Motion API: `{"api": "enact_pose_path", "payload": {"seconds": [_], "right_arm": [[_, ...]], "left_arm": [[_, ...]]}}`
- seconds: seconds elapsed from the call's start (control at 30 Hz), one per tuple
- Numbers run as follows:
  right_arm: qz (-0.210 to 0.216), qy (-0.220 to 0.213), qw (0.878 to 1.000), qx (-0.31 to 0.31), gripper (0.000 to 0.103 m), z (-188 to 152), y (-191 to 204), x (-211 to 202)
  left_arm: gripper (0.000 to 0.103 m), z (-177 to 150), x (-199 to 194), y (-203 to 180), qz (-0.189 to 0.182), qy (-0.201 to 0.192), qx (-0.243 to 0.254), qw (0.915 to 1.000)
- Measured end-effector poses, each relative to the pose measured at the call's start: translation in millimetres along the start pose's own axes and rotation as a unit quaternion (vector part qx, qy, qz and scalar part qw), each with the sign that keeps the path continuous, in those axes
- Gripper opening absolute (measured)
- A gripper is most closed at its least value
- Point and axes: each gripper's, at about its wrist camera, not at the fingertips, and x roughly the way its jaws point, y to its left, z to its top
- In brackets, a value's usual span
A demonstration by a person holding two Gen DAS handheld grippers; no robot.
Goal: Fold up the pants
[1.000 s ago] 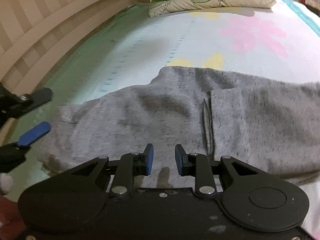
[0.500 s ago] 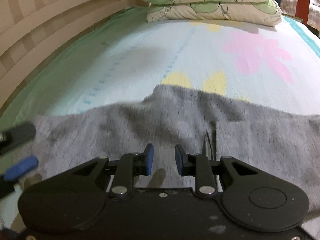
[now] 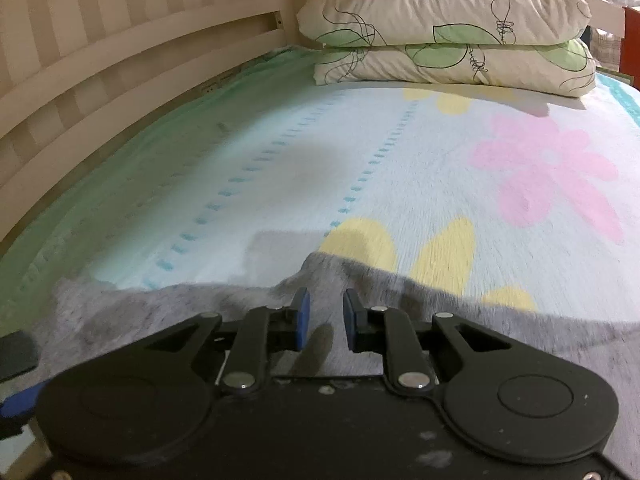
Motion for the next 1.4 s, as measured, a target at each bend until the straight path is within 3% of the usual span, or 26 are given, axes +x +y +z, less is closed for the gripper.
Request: {"api": "enact_pose_path", "payload": {"seconds": [0.1,0.2,0.33,0.43,0.6,0.73,0.83,1.07,1.27,1.4], "right_arm": [[0.014,0.013,1.0,0.003,0.019,-1,-4,13],[0.022,0.074,0.997,-0.005,0.019,-16,-5,37],[0.022,0.034,0.997,-0.071,0.021,-33,6,29],[0.039,0.032,0.997,-0.066,0.022,-34,0,28],[0.065,0.03,0.997,-0.028,0.019,-33,-18,26],[0.069,0.029,0.997,-0.031,0.019,-33,-18,24],[0.074,0.034,0.996,-0.023,0.019,-31,-20,24],[0.082,0.047,0.995,-0.025,0.019,-25,-26,28],[0.089,0.058,0.994,-0.031,0.021,-22,-27,29],[0.092,0.062,0.993,-0.034,0.021,-20,-27,31]], "left_arm": [[0.09,-1,3,-7,0.012,0.006,0.018,0.9997],[0.094,-2,8,-12,0.016,0.019,0.034,0.9991],[0.096,0,11,-18,0.023,0.031,0.045,0.9982],[0.097,15,7,-25,0.02,0.04,0.072,0.9964],[0.098,66,-6,-23,0.057,0.03,0.14,0.9881],[0.102,97,0,-9,0.099,0.098,0.197,0.9703],[0.102,107,4,13,0.11,0.148,0.194,0.9635],[0.102,97,10,64,0.096,0.218,0.119,0.9637],[0.102,74,22,85,0.089,0.288,0.113,0.9468],[0.102,70,25,81,0.081,0.274,0.137,0.9484]]}}
